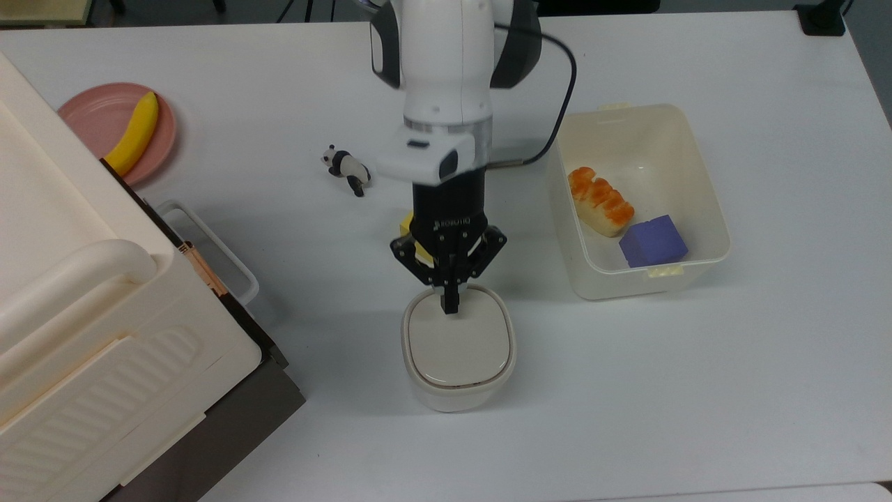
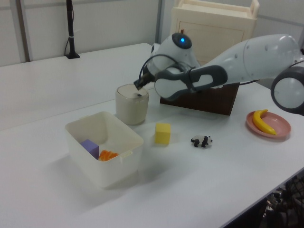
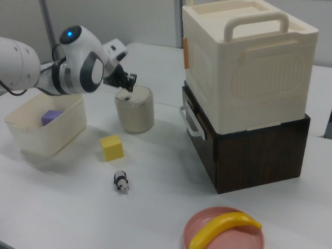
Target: Close the trash can
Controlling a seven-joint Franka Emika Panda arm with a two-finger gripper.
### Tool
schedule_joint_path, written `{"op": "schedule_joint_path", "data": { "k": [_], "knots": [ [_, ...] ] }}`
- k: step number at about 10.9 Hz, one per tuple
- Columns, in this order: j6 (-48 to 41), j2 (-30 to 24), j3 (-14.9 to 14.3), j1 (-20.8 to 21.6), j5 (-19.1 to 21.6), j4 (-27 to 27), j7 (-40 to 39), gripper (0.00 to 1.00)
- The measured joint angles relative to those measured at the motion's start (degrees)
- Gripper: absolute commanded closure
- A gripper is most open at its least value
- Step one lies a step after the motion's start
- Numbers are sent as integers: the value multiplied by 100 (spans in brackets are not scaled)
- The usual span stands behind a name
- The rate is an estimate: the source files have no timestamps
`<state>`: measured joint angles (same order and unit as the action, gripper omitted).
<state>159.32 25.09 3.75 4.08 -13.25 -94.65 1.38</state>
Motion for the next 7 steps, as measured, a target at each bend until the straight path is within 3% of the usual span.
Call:
{"op": "schedule_joint_path", "data": {
  "k": [1, 2, 3, 5, 7],
  "knots": [
    [0, -259, 75, -97, 1, 25, 167, 97],
    [-209, -657, 114, -165, 1, 34, 371, 69],
    [-854, -1100, 127, -181, 1, 33, 505, 1],
    [-2862, -1848, 158, -179, 0, 3, 597, 0],
    [-4768, -2204, 172, -178, -70, 7, 604, 0]
  ]
}}
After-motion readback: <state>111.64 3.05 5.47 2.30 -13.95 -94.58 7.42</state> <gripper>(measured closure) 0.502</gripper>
